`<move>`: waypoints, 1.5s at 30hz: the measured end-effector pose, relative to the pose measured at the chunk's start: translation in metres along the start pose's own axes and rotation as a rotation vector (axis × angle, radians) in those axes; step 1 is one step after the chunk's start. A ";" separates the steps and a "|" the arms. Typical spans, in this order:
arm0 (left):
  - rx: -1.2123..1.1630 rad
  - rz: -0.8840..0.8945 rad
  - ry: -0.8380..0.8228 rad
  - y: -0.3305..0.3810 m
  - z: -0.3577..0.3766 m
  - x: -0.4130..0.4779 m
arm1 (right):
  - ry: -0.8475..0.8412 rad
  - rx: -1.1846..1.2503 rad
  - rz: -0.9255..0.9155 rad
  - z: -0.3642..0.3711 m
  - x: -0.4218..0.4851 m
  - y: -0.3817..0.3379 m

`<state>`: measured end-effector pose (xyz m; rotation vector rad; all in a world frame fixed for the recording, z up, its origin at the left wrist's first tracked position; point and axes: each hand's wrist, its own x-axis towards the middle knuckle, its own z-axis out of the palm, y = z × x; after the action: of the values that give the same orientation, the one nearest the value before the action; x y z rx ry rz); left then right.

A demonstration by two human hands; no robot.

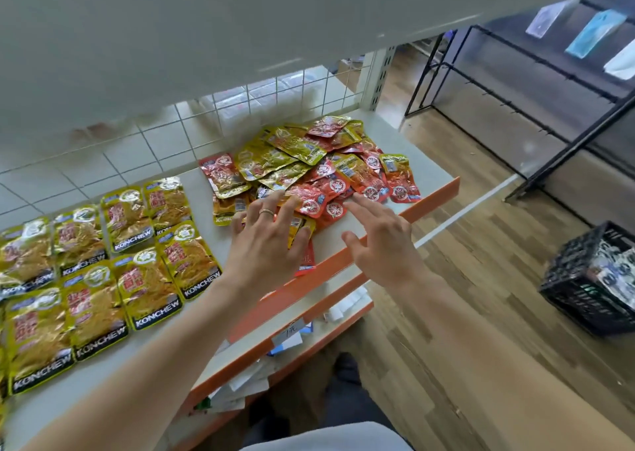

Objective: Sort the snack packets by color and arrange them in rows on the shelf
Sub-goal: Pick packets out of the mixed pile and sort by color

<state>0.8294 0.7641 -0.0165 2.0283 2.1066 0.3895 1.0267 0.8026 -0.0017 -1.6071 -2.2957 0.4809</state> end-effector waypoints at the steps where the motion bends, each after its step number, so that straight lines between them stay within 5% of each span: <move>1: 0.004 -0.007 0.002 0.001 0.001 0.008 | 0.002 -0.008 0.006 -0.001 0.008 0.005; 18: 0.175 -0.271 -0.031 0.023 0.008 0.151 | -0.156 -0.051 0.049 -0.009 0.139 0.076; 23: 0.130 -0.127 0.020 0.039 0.008 0.157 | -0.057 0.250 -0.056 -0.020 0.144 0.080; 26: 0.017 0.041 0.090 0.047 0.010 0.145 | -0.056 0.423 0.031 -0.031 0.146 0.083; 31: -0.219 0.259 0.262 0.052 0.014 0.120 | -0.320 1.099 0.388 -0.044 0.152 0.079; 36: -0.436 0.255 0.427 0.054 0.010 0.106 | -0.588 1.337 0.344 -0.046 0.140 0.052; 39: -0.556 0.203 0.484 0.053 0.004 0.091 | -0.595 1.105 0.345 -0.041 0.139 0.043; 45: -1.028 -0.329 0.519 0.049 -0.016 0.054 | -0.350 0.547 -0.010 -0.017 0.165 0.029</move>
<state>0.8684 0.8188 0.0165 1.0219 1.7714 1.6411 1.0035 0.9695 0.0097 -1.3098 -2.1208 1.3426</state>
